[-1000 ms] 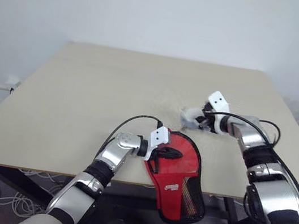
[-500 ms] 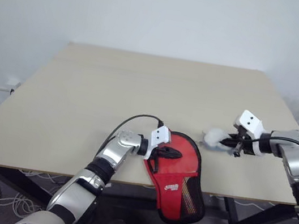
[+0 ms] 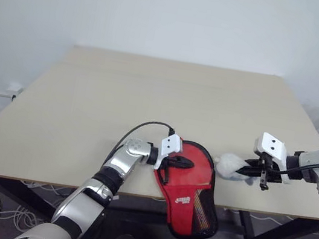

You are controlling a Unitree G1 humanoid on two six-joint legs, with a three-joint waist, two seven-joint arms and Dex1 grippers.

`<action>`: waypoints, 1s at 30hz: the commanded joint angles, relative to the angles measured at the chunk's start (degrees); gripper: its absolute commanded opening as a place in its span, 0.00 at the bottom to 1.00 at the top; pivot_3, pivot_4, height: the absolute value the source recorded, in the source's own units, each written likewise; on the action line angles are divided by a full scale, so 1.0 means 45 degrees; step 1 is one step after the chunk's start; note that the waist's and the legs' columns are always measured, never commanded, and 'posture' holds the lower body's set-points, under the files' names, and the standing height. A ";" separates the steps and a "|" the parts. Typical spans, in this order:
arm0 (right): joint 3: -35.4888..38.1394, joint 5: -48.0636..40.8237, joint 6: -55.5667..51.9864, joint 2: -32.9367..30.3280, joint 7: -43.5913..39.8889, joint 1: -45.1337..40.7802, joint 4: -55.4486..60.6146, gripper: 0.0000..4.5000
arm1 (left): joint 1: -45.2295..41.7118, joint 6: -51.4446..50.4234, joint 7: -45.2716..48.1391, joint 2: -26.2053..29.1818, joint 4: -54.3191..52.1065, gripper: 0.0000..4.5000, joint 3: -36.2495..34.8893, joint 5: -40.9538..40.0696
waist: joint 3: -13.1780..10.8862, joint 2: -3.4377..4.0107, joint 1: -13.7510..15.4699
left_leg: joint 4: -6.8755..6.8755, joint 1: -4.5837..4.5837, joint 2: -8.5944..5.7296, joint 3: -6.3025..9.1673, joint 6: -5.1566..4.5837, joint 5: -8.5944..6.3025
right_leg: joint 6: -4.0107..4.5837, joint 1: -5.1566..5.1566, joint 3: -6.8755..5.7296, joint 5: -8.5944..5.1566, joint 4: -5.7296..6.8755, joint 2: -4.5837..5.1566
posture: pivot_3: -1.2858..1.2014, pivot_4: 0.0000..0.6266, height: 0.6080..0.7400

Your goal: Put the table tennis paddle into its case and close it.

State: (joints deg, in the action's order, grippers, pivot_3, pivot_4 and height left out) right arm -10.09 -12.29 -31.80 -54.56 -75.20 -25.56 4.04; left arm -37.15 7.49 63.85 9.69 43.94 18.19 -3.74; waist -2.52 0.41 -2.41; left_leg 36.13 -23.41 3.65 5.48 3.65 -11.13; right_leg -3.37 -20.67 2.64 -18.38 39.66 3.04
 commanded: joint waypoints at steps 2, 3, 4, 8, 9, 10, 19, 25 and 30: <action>0.0477 -0.0644 0.0028 -0.0652 -0.0729 0.0200 0.0726 0.03 | 0.0351 -0.0124 -0.0189 0.0099 0.0993 0.00 0.0039 0.0524 | 0.0000 -0.0003 -0.0002 | 0.0000 0.0006 0.0000 0.0001 0.0000 0.0000 | 0.0000 0.0007 -0.0001 0.0000 -0.0002 0.0000 | 0.52 0.00 0.57; 0.0478 -0.0720 0.0068 -0.0759 -0.0855 0.0294 0.0809 0.03 | 0.0368 -0.0116 -0.0175 0.0092 0.0997 0.00 0.0020 0.0532 | -0.0001 -0.0004 -0.0006 | -0.0001 0.0014 0.0000 0.0000 0.0000 0.0000 | 0.0000 0.0013 -0.0001 -0.0001 -0.0003 0.0000 | 0.52 0.00 0.57; 0.0484 -0.0783 0.0143 -0.0865 -0.1006 0.0405 0.0889 0.03 | 0.0384 -0.0138 -0.0158 0.0078 0.1003 0.00 -0.0008 0.0520 | -0.0002 -0.0004 -0.0004 | -0.0002 0.0026 0.0000 0.0000 0.0001 -0.0001 | -0.0001 0.0020 -0.0001 -0.0001 -0.0005 0.0000 | 0.52 0.00 0.57; 0.0428 -0.0874 0.0583 -0.1236 -0.1503 0.0747 0.1044 0.03 | 0.0415 -0.0136 -0.0139 0.0048 0.1025 0.00 -0.0060 0.0534 | -0.0005 -0.0010 -0.0005 | -0.0014 0.0065 0.0000 -0.0001 0.0002 -0.0003 | -0.0002 0.0054 0.0000 -0.0004 -0.0015 0.0001 | 0.52 0.00 0.57; 0.0417 -0.0888 0.0720 -0.1324 -0.1647 0.0835 0.1069 0.03 | 0.0419 -0.0141 -0.0133 0.0044 0.1025 0.00 -0.0072 0.0538 | -0.0005 -0.0011 -0.0011 | -0.0016 0.0076 0.0000 -0.0003 0.0002 -0.0004 | -0.0004 0.0065 0.0001 -0.0006 -0.0018 0.0002 | 0.52 0.00 0.57; 0.0389 -0.0880 0.0904 -0.1438 -0.1825 0.0938 0.1090 0.03 | 0.0423 -0.0136 -0.0127 0.0045 0.1027 0.00 -0.0079 0.0546 | -0.0006 -0.0012 -0.0010 | -0.0019 0.0085 0.0000 -0.0011 0.0001 -0.0005 | -0.0005 0.0069 0.0006 -0.0006 -0.0019 0.0003 | 0.52 0.00 0.57; 0.0225 -0.0867 0.2634 -0.2069 -0.2954 0.2270 0.1573 0.03 | 0.0412 -0.0067 -0.0070 0.0117 0.1057 0.00 -0.0071 0.0617 | -0.0010 -0.0024 -0.0009 | -0.0032 0.0119 0.0001 -0.0023 0.0002 -0.0007 | -0.0009 0.0084 0.0014 -0.0011 -0.0025 0.0006 | 0.52 0.00 0.57; 0.0434 -0.1086 0.3029 -0.2364 -0.3160 0.3499 0.2425 0.03 | 0.0438 -0.0077 -0.0039 0.0126 0.0966 0.00 -0.0075 0.0643 | -0.0025 -0.0048 -0.0006 | -0.0032 0.0130 0.0001 -0.0029 0.0004 -0.0009 | -0.0011 0.0088 0.0018 -0.0012 -0.0026 0.0006 | 0.52 0.00 0.57; 0.0716 -0.1391 0.3120 -0.2672 -0.3052 0.4752 0.3460 0.03 | 0.0408 -0.0108 -0.0016 0.0147 0.0931 0.00 -0.0088 0.0666 | -0.0036 -0.0069 -0.0008 | -0.0033 0.0135 0.0002 -0.0031 0.0003 -0.0011 | -0.0013 0.0104 0.0021 -0.0014 -0.0027 0.0006 | 0.52 0.00 0.57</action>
State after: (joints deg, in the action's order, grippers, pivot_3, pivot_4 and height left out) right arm -8.77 -17.24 -18.38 -65.05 -87.94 -4.28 17.39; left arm -36.99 8.23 63.86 9.20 45.28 16.91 -3.04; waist -2.68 0.10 -2.45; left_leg 35.99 -22.79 3.65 5.33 3.67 -11.19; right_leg -3.43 -20.21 2.74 -18.45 39.54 3.07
